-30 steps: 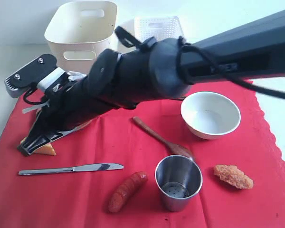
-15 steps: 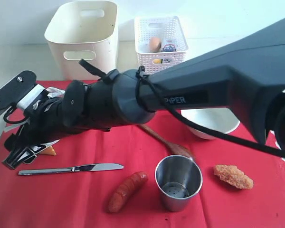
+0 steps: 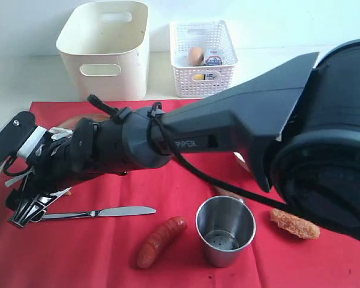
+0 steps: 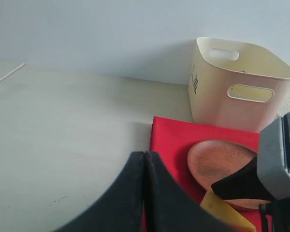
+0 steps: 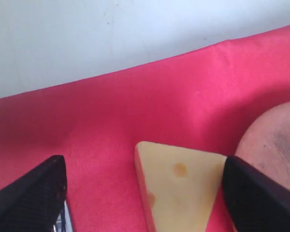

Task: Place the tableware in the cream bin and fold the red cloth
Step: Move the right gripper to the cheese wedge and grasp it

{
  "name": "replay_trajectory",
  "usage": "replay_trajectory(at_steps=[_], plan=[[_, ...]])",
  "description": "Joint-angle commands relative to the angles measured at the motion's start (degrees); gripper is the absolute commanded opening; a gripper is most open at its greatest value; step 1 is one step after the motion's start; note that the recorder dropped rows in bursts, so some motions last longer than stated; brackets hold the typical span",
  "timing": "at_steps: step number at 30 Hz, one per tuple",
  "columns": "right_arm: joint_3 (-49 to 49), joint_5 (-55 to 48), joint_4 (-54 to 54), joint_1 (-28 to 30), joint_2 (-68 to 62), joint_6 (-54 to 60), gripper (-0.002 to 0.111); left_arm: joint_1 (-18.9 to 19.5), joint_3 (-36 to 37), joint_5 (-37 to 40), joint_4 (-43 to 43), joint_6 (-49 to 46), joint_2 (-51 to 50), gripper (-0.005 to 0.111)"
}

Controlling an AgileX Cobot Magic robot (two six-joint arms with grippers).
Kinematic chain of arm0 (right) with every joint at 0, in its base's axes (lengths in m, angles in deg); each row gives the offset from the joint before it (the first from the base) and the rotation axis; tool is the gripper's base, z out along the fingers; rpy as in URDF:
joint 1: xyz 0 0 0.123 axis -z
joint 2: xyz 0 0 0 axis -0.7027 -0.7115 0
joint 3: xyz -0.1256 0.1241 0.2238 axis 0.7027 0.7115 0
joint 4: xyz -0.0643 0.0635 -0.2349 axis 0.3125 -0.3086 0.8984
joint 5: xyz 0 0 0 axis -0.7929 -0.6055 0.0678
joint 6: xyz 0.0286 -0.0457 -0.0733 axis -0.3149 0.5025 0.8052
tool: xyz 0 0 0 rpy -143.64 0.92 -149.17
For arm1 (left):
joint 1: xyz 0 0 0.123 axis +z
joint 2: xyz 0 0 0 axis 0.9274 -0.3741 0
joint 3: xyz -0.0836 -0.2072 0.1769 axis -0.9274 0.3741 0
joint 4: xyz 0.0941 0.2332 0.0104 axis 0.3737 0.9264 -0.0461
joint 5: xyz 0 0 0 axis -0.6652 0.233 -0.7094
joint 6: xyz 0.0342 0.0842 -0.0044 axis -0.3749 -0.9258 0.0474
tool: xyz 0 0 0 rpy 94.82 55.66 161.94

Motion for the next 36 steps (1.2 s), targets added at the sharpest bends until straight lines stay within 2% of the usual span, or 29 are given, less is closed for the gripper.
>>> replay_trajectory(at_steps=[1, 6, 8, 13, 30, 36], plan=[[-1.2, -0.5, 0.8, -0.2, -1.1, 1.7, 0.083, 0.1, 0.0, -0.2, -0.2, 0.2, 0.4, 0.001], [-1.2, 0.0, 2.1, -0.2, -1.1, 1.7, 0.082, 0.1, 0.0, -0.2, -0.2, 0.2, 0.4, 0.001], [-1.2, 0.0, 2.1, -0.2, -1.1, 1.7, 0.079, 0.1, 0.0, -0.2, -0.2, 0.2, 0.4, 0.001], [-1.2, -0.2, 2.1, -0.2, -1.1, 1.7, 0.055, 0.1, 0.0, -0.2, -0.2, 0.2, 0.4, 0.001], [-1.2, -3.0, 2.1, -0.2, 0.0, 1.6, 0.001, 0.1, 0.0, -0.2, -0.2, 0.2, 0.4, 0.001], [-1.2, -4.1, 4.3, -0.2, 1.8, 1.4, 0.000, 0.1, 0.0, -0.2, -0.2, 0.2, 0.4, 0.001]])
